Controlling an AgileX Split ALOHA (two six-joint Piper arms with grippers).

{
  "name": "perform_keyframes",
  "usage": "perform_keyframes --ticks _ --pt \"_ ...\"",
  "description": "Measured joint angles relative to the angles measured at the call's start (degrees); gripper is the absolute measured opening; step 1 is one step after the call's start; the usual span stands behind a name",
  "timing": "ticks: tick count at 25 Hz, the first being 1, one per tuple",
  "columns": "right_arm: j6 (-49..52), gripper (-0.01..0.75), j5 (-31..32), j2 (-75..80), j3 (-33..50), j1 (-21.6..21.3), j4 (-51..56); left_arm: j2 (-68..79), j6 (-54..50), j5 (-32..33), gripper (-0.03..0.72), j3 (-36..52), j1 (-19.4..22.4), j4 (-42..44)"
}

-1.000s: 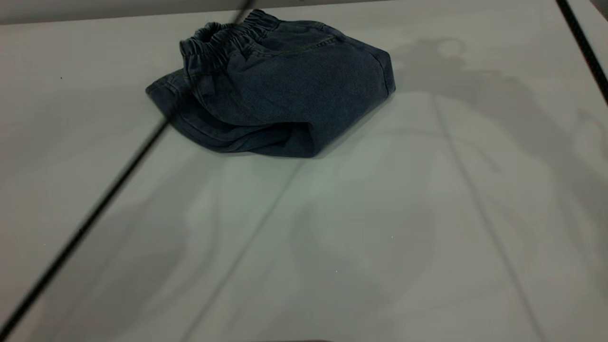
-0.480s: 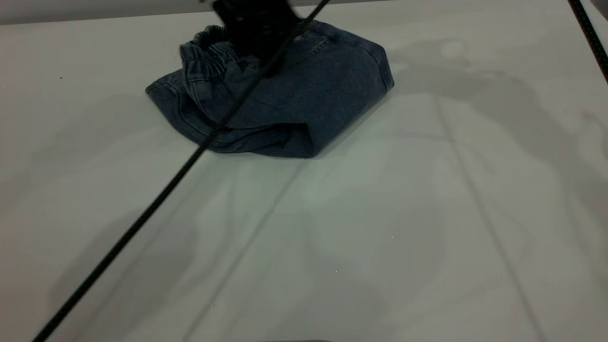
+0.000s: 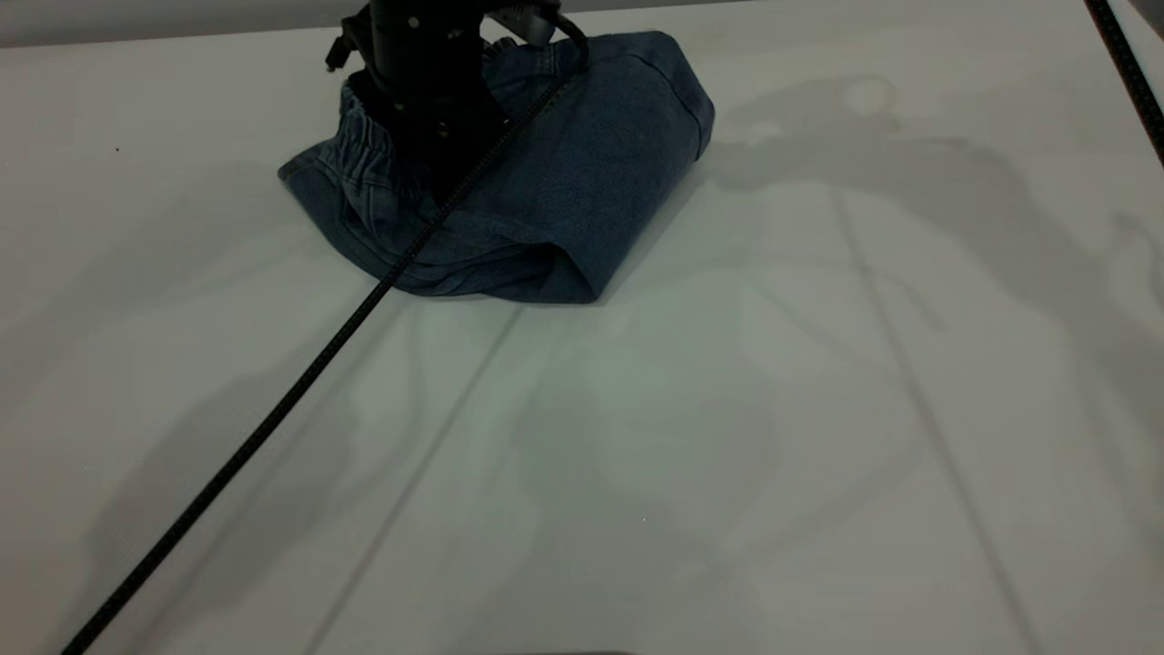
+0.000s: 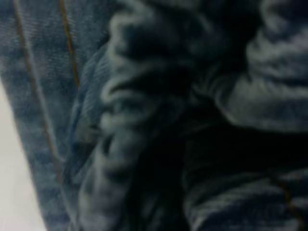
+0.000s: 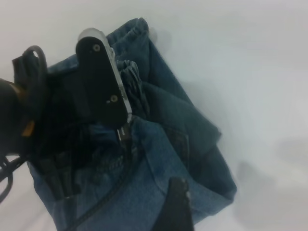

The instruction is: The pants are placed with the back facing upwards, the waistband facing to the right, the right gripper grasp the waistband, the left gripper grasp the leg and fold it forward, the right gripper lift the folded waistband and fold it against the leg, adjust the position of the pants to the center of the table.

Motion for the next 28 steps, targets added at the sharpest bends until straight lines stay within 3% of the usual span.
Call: perform_keyframes --ticks 5,11,16,23,28 --pt "0.0 0.563 0.3 -0.1 0.0 0.0 0.0 0.1 -2.7 0.1 0.456 -0.3 0.6 -6.0" --pt "0.0 0.563 1.1 -0.1 0.0 0.0 0.0 0.8 -18.6 0.1 0.456 -2.0 0.6 -16.4" --pt "0.0 0.563 2.1 -0.1 0.0 0.0 0.0 1.7 -26.4 -0.3 0.456 -4.2 0.6 -18.6" --pt "0.0 0.563 4.2 -0.1 0.0 0.0 0.0 1.9 -28.7 0.0 0.456 -6.2 0.4 -19.3" --pt "0.0 0.563 4.7 -1.3 0.0 0.0 -0.2 2.2 -25.9 0.0 0.456 -13.2 0.4 -19.0"
